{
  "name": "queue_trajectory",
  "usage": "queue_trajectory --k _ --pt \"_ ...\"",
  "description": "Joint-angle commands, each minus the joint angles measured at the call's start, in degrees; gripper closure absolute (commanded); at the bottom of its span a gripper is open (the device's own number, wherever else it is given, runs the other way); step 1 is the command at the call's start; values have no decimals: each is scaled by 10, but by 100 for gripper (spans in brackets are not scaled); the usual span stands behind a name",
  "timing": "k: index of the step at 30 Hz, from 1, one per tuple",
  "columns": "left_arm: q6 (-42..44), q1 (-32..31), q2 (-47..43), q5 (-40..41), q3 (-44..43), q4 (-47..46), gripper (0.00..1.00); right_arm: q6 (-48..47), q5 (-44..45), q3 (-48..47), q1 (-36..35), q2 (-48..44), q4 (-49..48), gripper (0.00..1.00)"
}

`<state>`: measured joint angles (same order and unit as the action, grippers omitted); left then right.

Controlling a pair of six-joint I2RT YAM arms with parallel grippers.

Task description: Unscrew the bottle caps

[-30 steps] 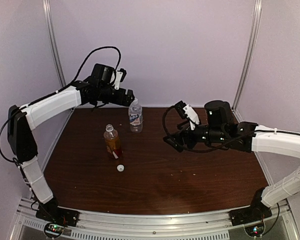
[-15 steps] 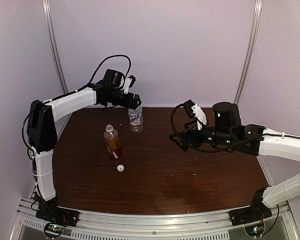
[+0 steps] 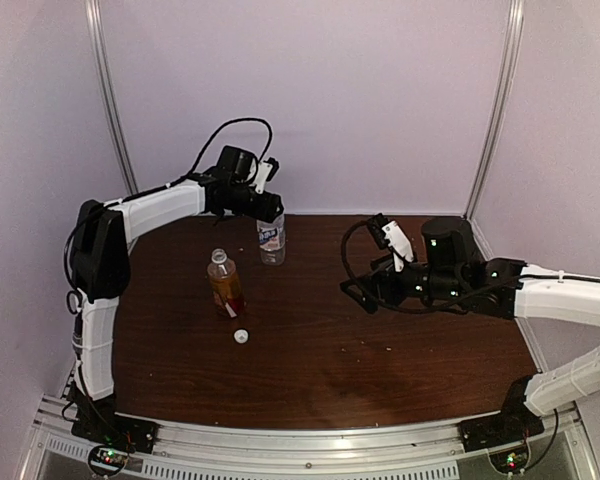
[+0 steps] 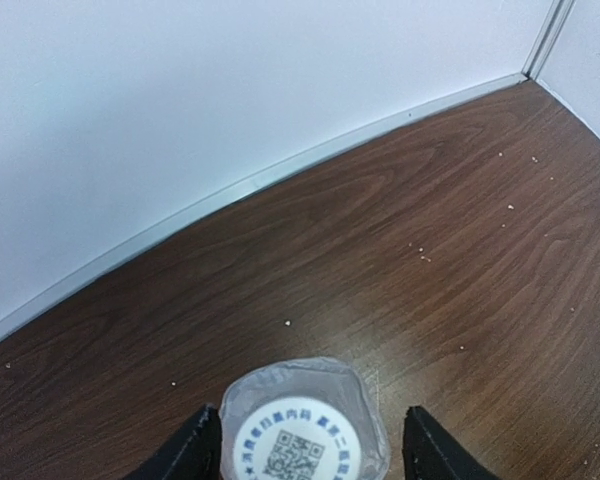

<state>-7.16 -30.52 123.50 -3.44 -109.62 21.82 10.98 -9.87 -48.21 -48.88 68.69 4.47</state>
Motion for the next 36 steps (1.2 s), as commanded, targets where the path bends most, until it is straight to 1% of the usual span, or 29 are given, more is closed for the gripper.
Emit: queue_trajectory --k 1,15,21,25,31,34,36 --pt "14 2 18 0 -31 -35 39 8 21 6 1 -9 -11 0" --pt "14 3 25 -18 -31 -45 67 7 19 0 2 8 -11 0" --pt "13 4 10 -51 -27 -41 86 -2 31 -13 2 5 3 0" --pt "-3 4 -30 -109 0 -50 93 -22 41 -31 2 6 10 0" --pt "-22 1 -119 -232 79 -72 96 -68 33 -62 4 17 9 0" --pt "-19 -3 -173 -293 127 -89 97 -91 8 -78 11 21 8 0" --pt "-12 -10 -205 -330 156 -99 98 -102 -24 -90 18 26 8 0"
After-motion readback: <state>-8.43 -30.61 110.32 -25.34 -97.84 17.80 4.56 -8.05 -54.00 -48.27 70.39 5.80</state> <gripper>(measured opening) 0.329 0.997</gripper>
